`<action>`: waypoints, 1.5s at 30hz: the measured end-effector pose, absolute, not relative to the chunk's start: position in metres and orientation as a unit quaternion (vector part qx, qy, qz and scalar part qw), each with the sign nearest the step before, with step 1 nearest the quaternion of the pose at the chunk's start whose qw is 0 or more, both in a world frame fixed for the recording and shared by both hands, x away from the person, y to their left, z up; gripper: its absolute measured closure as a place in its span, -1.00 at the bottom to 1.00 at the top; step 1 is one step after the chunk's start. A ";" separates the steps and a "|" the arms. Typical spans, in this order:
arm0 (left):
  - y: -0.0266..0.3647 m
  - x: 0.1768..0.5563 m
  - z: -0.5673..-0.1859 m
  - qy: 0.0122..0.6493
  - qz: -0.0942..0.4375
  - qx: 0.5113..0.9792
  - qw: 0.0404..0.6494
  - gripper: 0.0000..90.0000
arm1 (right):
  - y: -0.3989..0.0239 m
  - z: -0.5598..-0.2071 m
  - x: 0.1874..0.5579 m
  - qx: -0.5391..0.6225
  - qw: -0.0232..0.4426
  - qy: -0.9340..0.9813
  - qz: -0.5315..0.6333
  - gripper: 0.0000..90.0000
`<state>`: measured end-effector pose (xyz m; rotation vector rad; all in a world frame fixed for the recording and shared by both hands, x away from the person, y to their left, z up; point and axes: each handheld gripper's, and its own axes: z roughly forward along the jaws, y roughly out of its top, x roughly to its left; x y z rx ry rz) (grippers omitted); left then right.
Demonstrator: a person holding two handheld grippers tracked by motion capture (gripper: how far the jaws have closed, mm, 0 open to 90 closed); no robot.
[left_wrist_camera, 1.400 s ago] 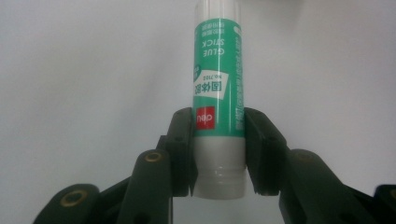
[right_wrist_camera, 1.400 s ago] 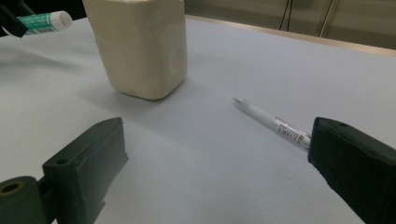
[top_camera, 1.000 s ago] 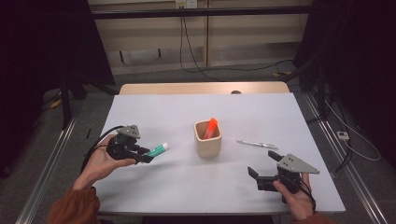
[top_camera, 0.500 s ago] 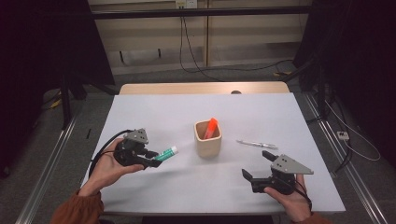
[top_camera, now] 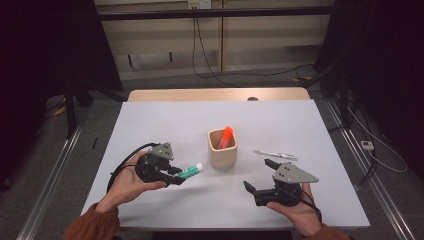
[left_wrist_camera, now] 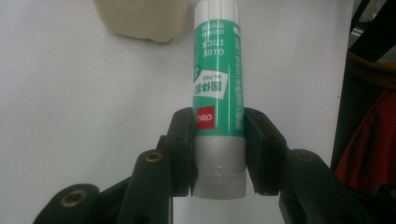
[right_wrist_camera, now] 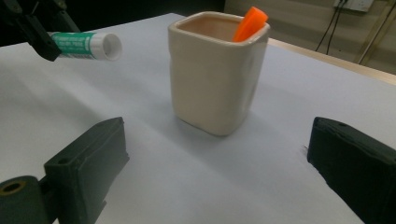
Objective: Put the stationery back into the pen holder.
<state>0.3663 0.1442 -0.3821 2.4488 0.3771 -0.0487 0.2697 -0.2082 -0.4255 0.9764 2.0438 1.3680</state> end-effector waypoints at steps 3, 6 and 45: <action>0.138 0.365 -0.383 0.126 -0.020 0.941 0.315 0.46 | -0.200 -0.428 0.271 0.348 0.235 0.760 0.495 -0.90; 0.130 0.362 -0.384 0.124 -0.021 0.943 0.309 0.46 | -0.193 -0.429 0.272 0.334 0.237 0.772 0.485 -0.90; 0.068 0.368 -0.391 0.071 -0.073 0.960 0.262 0.46 | -0.133 -0.438 0.258 0.109 0.367 0.866 0.322 -0.58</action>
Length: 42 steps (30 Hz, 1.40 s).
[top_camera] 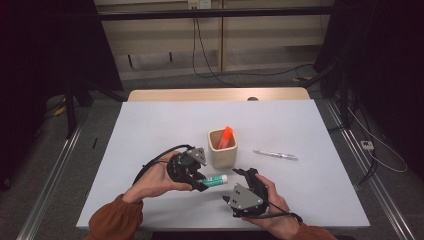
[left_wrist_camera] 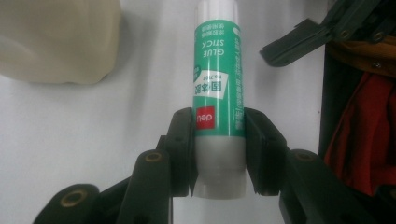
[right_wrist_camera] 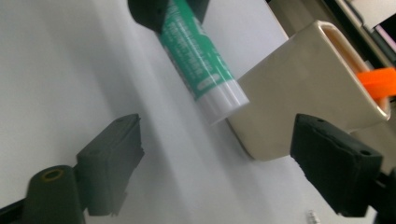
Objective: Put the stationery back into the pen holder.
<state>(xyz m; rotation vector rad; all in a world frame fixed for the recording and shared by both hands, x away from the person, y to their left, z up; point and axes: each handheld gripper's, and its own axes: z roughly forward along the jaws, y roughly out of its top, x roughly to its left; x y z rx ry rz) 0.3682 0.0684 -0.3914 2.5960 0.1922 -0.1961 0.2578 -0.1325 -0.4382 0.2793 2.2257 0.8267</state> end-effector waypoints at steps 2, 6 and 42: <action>0.065 0.369 -0.392 0.068 -0.076 0.961 0.257 0.46 | -0.130 -0.441 0.255 0.101 0.376 0.866 0.315 -0.51; 0.059 0.370 -0.392 0.060 -0.076 0.963 0.250 0.46 | -0.130 -0.441 0.253 0.090 0.407 0.859 0.298 -0.44; 0.035 0.369 -0.393 0.068 -0.096 0.958 0.263 0.45 | -0.113 -0.454 0.243 -0.064 0.510 0.833 0.207 0.48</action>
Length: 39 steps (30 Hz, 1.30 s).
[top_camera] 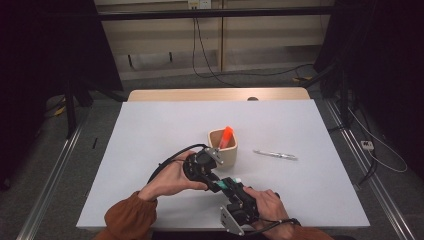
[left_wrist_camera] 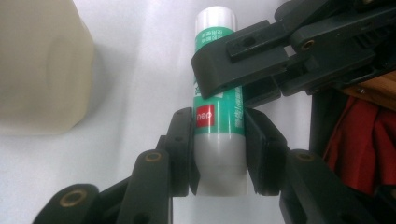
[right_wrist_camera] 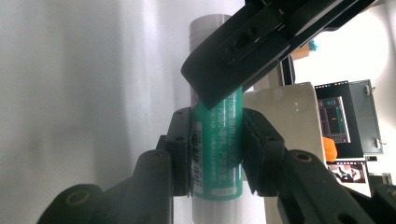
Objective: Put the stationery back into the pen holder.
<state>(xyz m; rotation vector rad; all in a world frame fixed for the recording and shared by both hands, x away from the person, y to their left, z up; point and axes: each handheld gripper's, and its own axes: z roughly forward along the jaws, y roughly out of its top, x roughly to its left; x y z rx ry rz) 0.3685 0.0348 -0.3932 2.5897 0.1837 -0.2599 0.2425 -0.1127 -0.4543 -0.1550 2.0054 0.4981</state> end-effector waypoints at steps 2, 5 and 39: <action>0.036 0.367 -0.392 0.066 -0.092 0.957 0.266 0.45 | -0.113 -0.455 0.242 -0.056 0.504 0.835 0.212 0.48; 0.041 0.366 -0.390 0.073 -0.096 0.952 0.283 0.43 | -0.114 -0.452 0.241 -0.059 0.506 0.833 0.217 0.49; 0.129 0.367 -0.405 0.220 0.064 0.885 0.405 -0.86 | -0.157 -0.431 0.270 0.196 0.333 0.819 0.424 0.49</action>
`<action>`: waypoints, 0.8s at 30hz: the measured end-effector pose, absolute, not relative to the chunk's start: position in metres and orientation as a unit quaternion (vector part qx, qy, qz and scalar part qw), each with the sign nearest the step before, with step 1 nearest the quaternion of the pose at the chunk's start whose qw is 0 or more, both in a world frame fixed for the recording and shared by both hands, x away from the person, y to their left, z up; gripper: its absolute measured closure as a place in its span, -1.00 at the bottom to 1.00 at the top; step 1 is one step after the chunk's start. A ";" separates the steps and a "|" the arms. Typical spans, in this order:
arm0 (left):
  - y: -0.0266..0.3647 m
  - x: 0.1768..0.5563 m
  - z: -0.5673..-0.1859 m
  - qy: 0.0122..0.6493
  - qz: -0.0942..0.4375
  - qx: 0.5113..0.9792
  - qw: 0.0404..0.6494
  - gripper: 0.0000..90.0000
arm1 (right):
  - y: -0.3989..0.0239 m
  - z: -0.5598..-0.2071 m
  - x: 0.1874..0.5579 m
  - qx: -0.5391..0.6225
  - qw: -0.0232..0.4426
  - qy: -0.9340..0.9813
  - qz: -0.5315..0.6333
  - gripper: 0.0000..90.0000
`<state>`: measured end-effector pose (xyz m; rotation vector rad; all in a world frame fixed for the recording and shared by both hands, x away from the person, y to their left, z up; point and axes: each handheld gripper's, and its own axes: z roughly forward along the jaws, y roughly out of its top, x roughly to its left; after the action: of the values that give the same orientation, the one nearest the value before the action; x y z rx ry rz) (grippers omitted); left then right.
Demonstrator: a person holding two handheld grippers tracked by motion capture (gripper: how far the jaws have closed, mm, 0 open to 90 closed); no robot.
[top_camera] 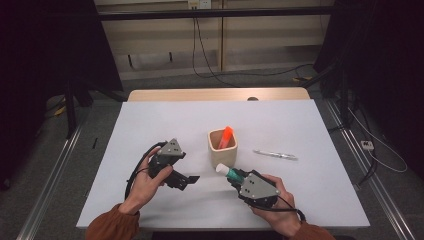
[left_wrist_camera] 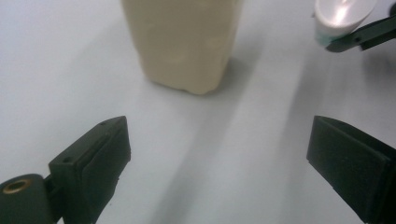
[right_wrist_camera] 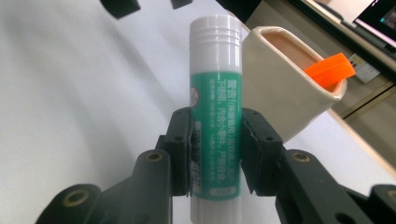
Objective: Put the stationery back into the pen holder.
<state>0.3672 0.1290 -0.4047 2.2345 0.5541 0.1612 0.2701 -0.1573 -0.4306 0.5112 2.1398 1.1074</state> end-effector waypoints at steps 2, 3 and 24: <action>0.135 0.364 -0.408 0.232 0.070 0.876 0.417 -0.86 | -0.160 -0.429 0.271 0.210 0.321 0.813 0.439 0.49; 0.138 0.363 -0.409 0.235 0.071 0.874 0.418 -0.86 | -0.161 -0.428 0.272 0.217 0.314 0.809 0.447 0.49; 0.192 0.343 -0.428 0.309 0.107 0.847 0.419 -0.89 | -0.184 -0.413 0.292 0.329 0.195 0.727 0.570 0.49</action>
<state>0.3434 0.1918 -0.4283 2.1246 0.7741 0.2689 0.2918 -0.1842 -0.4131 0.9226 2.0372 1.5983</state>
